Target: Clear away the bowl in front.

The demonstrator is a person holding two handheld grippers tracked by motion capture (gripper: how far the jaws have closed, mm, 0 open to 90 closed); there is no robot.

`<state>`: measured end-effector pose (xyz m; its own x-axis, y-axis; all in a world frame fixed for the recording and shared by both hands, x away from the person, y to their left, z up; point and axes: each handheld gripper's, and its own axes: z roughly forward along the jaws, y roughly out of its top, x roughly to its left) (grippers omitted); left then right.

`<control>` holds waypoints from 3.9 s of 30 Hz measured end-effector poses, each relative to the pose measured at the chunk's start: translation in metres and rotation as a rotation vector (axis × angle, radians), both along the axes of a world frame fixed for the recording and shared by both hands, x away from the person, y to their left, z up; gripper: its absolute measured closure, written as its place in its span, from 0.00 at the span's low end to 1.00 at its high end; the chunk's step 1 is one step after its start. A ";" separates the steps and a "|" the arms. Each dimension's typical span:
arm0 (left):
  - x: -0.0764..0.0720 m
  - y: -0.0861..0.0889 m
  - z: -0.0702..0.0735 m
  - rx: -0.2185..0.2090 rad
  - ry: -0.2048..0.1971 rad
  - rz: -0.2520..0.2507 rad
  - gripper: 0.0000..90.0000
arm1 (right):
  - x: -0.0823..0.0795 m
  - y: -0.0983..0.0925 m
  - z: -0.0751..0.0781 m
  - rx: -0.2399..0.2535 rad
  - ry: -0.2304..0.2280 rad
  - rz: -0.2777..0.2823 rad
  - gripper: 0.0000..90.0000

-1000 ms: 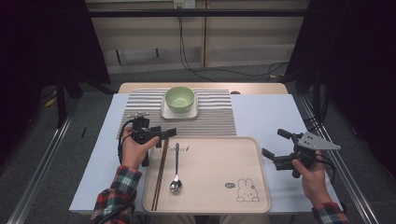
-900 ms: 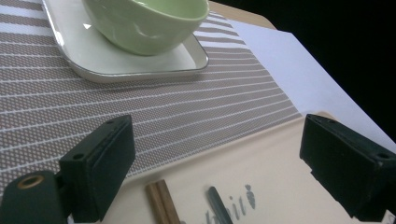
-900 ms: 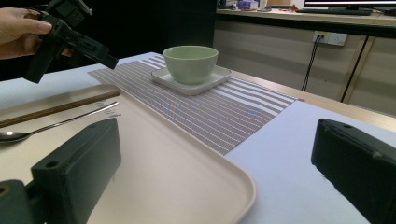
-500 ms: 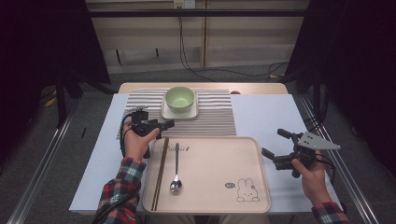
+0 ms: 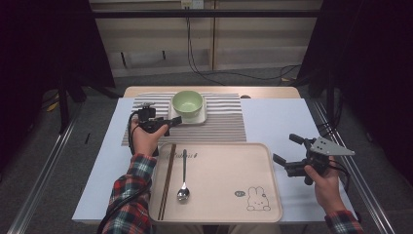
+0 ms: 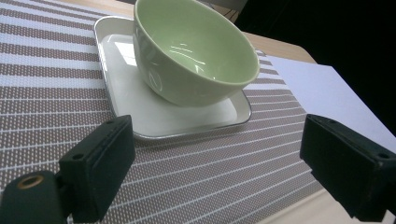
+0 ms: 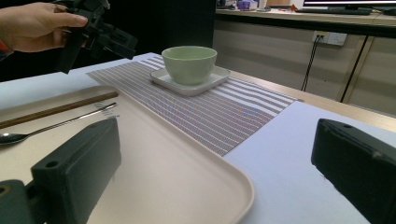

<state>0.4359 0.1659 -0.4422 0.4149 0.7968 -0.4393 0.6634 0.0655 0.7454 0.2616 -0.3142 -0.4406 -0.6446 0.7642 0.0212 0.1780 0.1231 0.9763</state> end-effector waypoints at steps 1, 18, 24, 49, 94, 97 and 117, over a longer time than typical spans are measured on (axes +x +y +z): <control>0.001 0.000 0.000 -0.003 -0.001 0.007 0.11 | 0.000 0.000 0.000 -0.001 0.000 -0.001 0.01; 0.023 -0.002 0.001 0.006 -0.001 0.066 0.11 | 0.000 0.000 0.000 -0.008 0.000 -0.006 0.01; 0.028 -0.001 0.003 0.013 -0.003 0.084 0.12 | 0.000 0.000 0.000 -0.008 -0.009 -0.001 0.01; 0.053 -0.006 -0.007 0.020 0.022 0.181 0.21 | -0.001 -0.002 0.001 0.003 -0.013 -0.013 0.01; 0.074 -0.026 -0.023 0.032 0.063 0.251 0.50 | 0.000 -0.005 0.001 0.007 -0.017 -0.005 0.01; 0.074 -0.028 -0.023 0.031 0.073 0.248 0.53 | 0.000 -0.004 0.001 0.009 -0.016 -0.002 0.01; 0.073 -0.036 -0.024 0.011 0.113 0.349 0.78 | -0.001 -0.005 0.002 0.015 -0.018 -0.005 0.01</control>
